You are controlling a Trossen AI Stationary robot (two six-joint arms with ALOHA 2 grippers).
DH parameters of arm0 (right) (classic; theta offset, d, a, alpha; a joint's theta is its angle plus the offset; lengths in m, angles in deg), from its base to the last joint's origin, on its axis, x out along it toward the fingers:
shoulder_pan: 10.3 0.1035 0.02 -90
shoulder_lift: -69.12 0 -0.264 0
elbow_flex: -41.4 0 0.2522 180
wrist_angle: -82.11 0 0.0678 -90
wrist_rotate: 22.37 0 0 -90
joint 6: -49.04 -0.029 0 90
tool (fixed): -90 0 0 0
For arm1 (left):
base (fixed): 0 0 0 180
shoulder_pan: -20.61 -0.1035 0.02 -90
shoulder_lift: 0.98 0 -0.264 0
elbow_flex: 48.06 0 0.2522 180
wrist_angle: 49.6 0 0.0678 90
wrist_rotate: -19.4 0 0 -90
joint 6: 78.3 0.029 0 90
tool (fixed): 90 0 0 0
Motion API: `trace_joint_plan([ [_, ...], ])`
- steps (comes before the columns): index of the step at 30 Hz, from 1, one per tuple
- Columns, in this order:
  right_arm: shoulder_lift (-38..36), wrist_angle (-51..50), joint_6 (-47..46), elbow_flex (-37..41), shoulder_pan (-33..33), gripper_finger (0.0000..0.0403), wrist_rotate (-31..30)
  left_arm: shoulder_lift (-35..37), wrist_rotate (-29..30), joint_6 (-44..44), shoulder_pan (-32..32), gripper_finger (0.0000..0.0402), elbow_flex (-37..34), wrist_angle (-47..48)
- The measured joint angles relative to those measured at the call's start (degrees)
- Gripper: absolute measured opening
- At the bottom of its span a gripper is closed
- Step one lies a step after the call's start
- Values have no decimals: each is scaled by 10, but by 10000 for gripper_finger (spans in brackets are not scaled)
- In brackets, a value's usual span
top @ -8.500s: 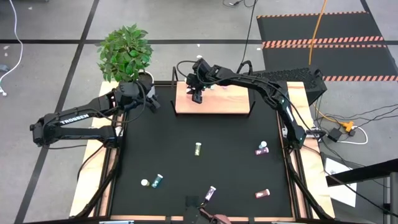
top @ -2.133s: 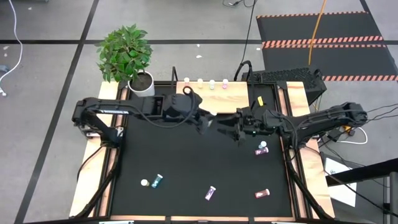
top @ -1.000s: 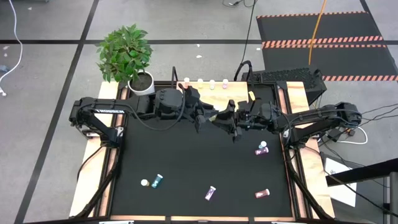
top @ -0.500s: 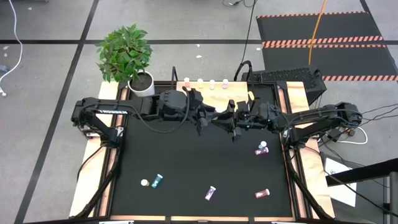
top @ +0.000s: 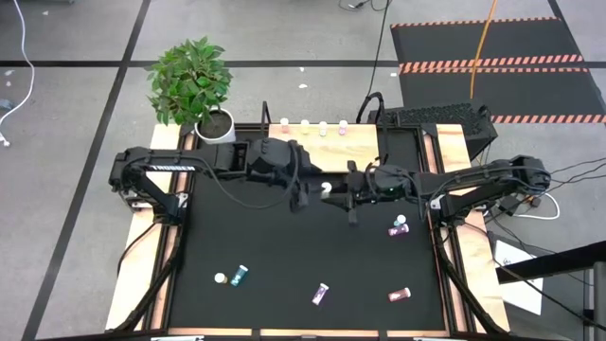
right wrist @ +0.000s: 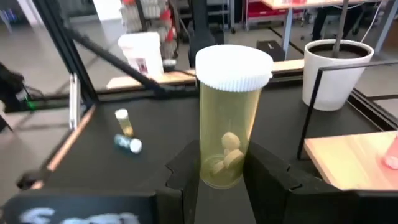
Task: Pick and place medicine bottles onto shelf by color
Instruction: Put the right yellow pill bottle on the shelf aligned with the other yellow pill bottle
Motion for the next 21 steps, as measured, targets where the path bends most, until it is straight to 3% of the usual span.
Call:
trace_joint_plan([
  [4, 0, -29, 39, 0, 0, 102, 0, -11, -4, 73, 1, 282, 1, 15],
  [9, -1, -29, 63, -1, -2, 102, -11, -41, -44, 127, 0, 287, 0, 14],
  [21, -1, -55, 61, -1, -5, 102, -16, -73, -63, 128, -20, 232, 0, -14],
])
